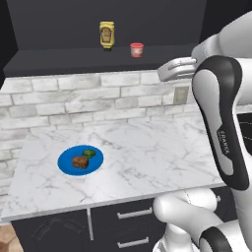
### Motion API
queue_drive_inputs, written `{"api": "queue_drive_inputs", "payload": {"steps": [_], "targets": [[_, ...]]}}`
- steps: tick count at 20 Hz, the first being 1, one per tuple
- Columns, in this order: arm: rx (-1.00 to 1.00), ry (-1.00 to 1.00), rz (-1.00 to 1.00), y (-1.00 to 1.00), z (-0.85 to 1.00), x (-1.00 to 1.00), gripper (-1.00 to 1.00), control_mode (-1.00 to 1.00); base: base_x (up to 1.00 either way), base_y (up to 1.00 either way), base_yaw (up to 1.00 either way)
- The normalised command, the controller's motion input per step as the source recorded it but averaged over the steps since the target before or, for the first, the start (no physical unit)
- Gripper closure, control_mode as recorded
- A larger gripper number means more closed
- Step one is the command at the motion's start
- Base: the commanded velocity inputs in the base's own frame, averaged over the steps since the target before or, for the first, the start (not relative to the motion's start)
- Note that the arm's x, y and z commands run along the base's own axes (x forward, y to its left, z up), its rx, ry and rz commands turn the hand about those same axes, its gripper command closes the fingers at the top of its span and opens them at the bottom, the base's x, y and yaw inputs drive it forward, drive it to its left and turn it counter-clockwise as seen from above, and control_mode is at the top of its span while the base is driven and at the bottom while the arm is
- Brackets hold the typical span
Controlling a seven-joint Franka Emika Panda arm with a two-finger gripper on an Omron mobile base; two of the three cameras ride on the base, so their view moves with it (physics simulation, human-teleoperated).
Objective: Pick the avocado and bread from the counter and place them on the plate. Then pick the jam from the cabinet and place it next to the plate. Lastly close the cabinet door.
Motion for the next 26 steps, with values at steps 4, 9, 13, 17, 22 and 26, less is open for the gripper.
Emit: {"api": "queue_drive_inputs", "payload": {"steps": [4,9,13,17,22,26], "targets": [[0.00,-0.02,0.00,-0.09,0.14,0.06,-1.00,-1.00,0.00,0.00,0.00],[0.00,-0.03,0.00,-0.14,0.04,0.07,-1.00,-1.00,0.00,0.00,0.00],[0.00,0.00,0.00,-0.16,0.00,0.16,-1.00,-1.00,0.00,0.00,0.00],[0.00,0.00,0.00,-0.06,0.00,0.26,-1.00,-1.00,0.00,0.00,0.00],[0.00,0.00,0.00,0.00,0.00,0.32,-1.00,-1.00,0.00,0.00,0.00],[0.00,0.00,0.00,0.00,0.00,0.29,-1.00,-1.00,0.00,0.00,0.00]]}}
